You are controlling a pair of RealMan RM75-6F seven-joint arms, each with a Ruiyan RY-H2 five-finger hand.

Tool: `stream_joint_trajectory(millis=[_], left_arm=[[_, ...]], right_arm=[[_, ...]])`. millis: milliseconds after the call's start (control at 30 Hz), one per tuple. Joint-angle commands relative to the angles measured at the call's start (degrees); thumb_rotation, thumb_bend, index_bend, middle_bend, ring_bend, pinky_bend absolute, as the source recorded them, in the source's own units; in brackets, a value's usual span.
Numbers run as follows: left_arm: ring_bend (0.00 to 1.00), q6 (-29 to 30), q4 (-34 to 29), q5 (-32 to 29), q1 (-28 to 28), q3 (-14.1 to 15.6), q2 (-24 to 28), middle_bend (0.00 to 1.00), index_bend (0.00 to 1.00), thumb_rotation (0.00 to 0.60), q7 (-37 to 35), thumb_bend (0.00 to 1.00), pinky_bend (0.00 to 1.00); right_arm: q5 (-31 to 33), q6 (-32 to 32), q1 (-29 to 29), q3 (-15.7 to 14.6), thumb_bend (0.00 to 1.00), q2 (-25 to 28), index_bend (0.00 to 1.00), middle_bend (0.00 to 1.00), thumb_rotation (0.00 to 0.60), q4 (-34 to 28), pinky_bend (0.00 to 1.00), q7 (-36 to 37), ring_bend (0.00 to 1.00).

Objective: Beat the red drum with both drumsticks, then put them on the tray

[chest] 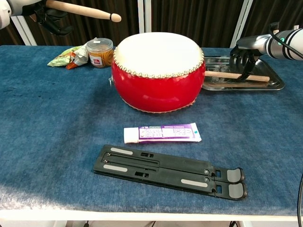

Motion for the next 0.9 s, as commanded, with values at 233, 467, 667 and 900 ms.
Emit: stream_joint_trajectory(millis=[233, 467, 667, 900], left_arm=[[1.00, -1.4, -1.4, -0.1, -0.5, -0.9, 0.0, 1.00, 1.00, 0.600, -2.0, 0.38, 1.00], [1.00, -2.1, -2.1, -0.1, -2.4, -1.5, -1.8, 1.00, 1.00, 0.600, -0.7, 0.38, 1.00], [1.00, -3.2, -3.1, -4.4, -4.8, -2.5, -3.4, 1.00, 1.00, 0.600, 3.9, 0.38, 1.00], [1.00, -3.5, -3.2, -9.7, -7.5, -3.9, -4.8, 1.00, 1.00, 0.600, 7.9, 0.39, 1.00]], right_arm=[[0.7, 3.1, -1.2, 1.0, 0.17, 5.9, 0.27, 0.32, 0.600, -9.1, 0.32, 0.3, 0.19], [-5.4, 13.4, -5.9, 4.7, 0.17, 21.4, 0.27, 0.34, 0.600, -32.7, 0.32, 4.1, 0.20], [-7.2, 18.3, -7.3, 7.1, 0.17, 33.6, 0.27, 0.38, 0.600, -49.8, 0.33, 3.1, 0.20], [-5.2, 16.9, -6.1, 10.5, 0.17, 42.0, 0.29, 0.42, 0.600, -61.7, 0.36, 5.1, 0.22]])
